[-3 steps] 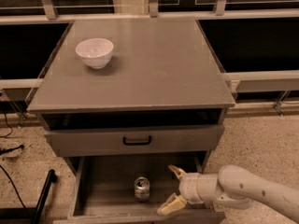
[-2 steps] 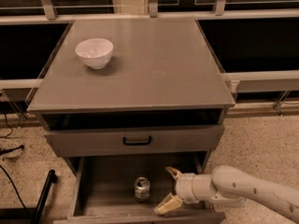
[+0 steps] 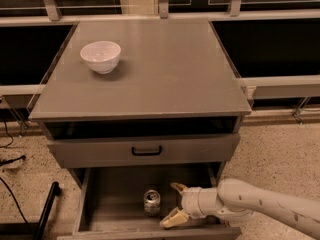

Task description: Pick 7up can from middle drawer and place on counter

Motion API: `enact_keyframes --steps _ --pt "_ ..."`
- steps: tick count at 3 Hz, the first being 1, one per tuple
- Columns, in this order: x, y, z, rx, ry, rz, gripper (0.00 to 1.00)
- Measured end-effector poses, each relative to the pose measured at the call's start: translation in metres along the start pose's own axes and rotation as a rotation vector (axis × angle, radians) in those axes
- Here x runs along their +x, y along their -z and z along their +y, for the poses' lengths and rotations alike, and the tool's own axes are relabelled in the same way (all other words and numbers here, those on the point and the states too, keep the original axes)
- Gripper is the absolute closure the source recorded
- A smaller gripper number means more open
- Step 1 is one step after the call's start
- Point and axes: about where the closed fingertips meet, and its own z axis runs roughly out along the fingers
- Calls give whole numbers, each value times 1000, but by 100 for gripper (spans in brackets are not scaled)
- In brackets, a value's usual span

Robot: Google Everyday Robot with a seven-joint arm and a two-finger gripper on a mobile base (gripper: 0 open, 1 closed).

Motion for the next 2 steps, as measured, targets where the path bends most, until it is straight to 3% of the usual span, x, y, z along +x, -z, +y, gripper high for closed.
enact_keyframes --steps 1,2 --pt "-1 -11 0 -4 -1 -9 27" --pt "-9 -23 2 -12 4 -35 27"
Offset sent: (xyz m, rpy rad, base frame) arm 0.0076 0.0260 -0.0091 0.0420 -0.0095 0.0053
